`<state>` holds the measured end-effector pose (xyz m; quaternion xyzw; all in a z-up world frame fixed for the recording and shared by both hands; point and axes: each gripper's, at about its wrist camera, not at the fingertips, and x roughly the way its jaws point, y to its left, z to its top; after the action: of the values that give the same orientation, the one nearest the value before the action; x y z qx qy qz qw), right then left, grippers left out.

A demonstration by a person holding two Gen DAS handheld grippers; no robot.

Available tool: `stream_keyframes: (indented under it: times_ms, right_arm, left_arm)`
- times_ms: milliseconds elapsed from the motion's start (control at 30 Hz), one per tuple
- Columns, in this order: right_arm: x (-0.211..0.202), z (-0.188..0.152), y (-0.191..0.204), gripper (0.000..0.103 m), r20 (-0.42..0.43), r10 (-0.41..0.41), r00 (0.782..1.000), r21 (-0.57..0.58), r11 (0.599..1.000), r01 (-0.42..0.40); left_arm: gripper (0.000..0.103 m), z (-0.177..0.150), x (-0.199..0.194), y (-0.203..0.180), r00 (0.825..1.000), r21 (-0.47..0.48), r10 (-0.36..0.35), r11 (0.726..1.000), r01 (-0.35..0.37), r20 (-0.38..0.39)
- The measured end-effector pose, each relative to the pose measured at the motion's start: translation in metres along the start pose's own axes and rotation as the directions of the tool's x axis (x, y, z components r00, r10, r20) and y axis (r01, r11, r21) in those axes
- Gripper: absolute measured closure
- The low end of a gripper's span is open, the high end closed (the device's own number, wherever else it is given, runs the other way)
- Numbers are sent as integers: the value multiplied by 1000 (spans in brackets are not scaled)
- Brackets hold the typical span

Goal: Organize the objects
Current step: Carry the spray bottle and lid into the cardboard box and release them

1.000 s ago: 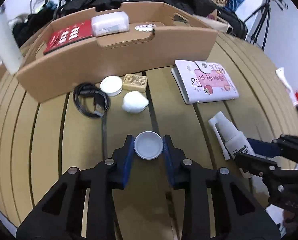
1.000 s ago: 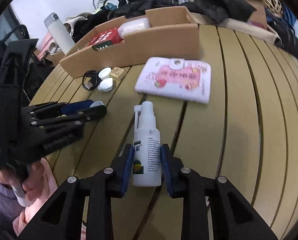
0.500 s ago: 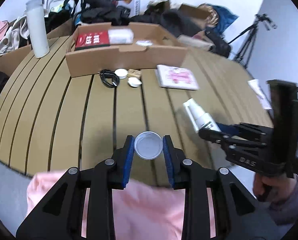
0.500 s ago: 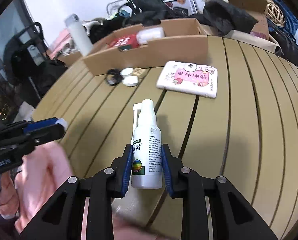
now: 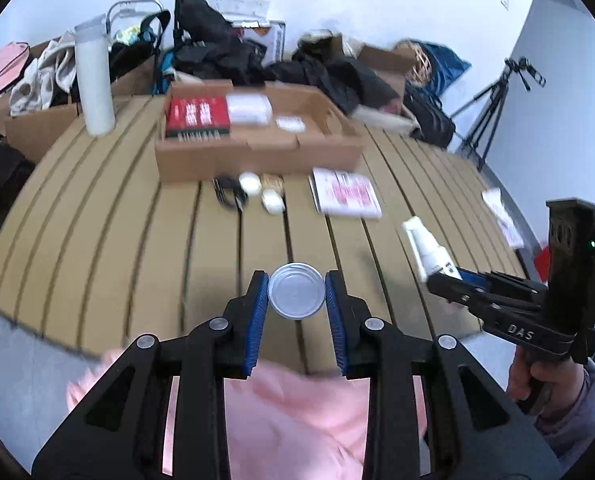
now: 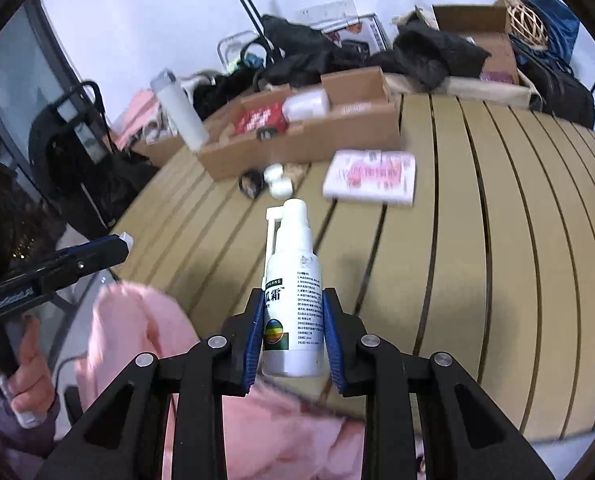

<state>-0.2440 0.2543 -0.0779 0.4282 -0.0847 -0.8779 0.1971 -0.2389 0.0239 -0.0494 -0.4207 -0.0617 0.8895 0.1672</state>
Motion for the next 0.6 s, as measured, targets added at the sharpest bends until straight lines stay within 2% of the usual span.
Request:
stream_keyframes:
  times_ms: [133,233,267,300,433,500,600]
  right_arm:
    - [10,59,5,73,55,21,998,-37,999,-19]
    - [37,114,7,73,69,146,987,-13,989,-146]
    - [49,132,8,72,67,162,984,-9,987,-162]
    - [70,156,12,72,59,146,988,-25,989,-145]
    - [150,206,12,72,-29,105,994,5,994,-105]
    - [193,219,13,72,-80,63,995,1,998,-63]
    - [229,223,11,72,-130,37,991,4,999,-37]
  left_arm:
    - [78,67,16,29,999,-14,-11,1000,12,47]
    - [78,116,52,48,999,-8,29,1000,-29,16]
    - [78,128,65,55,999,-6,39,999,-39,8]
    - [78,140,83,63,999,-12,52,999,-52,-13]
    - [78,168,150,95,991,-72,32,997,-42,-127]
    - [78,173,178,103,986,-82,28,996,-42,-162]
    - [78,178,209,117,977,-84,68,993,-86,-202]
